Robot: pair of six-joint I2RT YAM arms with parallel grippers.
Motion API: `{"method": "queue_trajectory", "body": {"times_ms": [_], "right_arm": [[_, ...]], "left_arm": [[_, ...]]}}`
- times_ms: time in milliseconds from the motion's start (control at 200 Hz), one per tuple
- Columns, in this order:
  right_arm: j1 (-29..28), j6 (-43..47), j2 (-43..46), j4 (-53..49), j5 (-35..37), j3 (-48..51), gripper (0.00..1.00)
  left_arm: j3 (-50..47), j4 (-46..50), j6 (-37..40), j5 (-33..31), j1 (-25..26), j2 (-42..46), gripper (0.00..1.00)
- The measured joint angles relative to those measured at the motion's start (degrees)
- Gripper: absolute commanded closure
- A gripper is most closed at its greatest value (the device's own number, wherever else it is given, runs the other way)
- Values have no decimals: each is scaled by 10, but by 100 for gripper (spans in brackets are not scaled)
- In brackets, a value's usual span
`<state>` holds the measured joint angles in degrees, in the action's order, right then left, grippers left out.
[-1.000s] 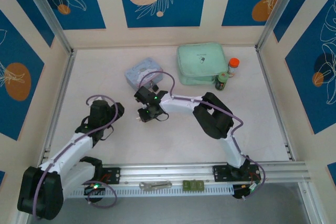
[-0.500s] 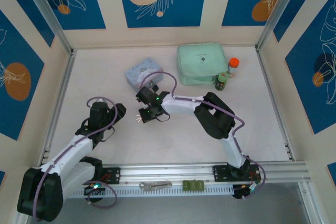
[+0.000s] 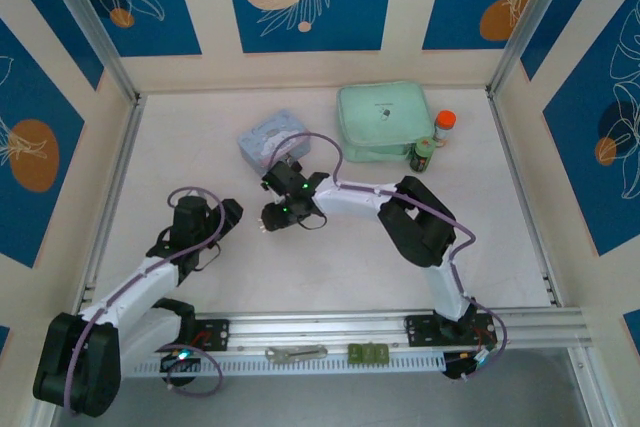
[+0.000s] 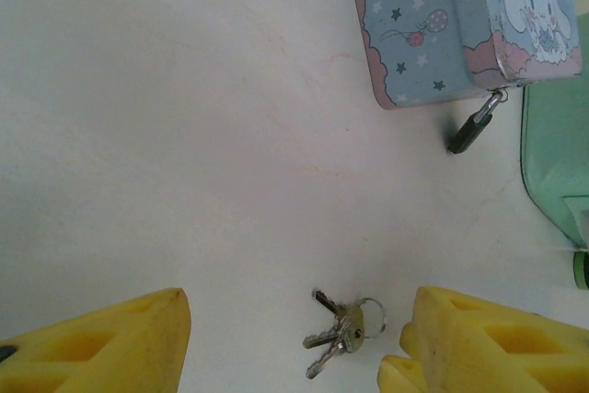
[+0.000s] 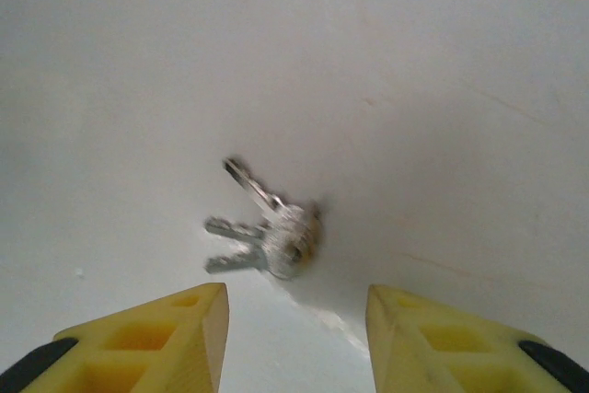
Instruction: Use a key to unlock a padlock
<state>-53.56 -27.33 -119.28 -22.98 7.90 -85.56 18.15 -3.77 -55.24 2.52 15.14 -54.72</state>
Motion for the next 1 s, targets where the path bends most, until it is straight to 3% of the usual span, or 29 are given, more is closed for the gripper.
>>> {"method": "queue_trajectory", "body": {"times_ms": [215,530,720,770,1000], "right_arm": [[-10,-13,-51,-22,53,-78,75],[-16,-19,-67,-59,91,-82,72],[-16,-28,-67,-58,93,-82,92],[-16,-27,-66,-52,92,-79,100],[-6,-54,-6,23,60,29,100]], "left_arm": [[2,0,-3,0,0,0,35],[2,-6,-18,0,8,-5,35],[2,-19,-22,0,26,-27,35],[2,-24,-27,0,33,-34,35],[8,-65,-49,-28,104,-89,36]]}}
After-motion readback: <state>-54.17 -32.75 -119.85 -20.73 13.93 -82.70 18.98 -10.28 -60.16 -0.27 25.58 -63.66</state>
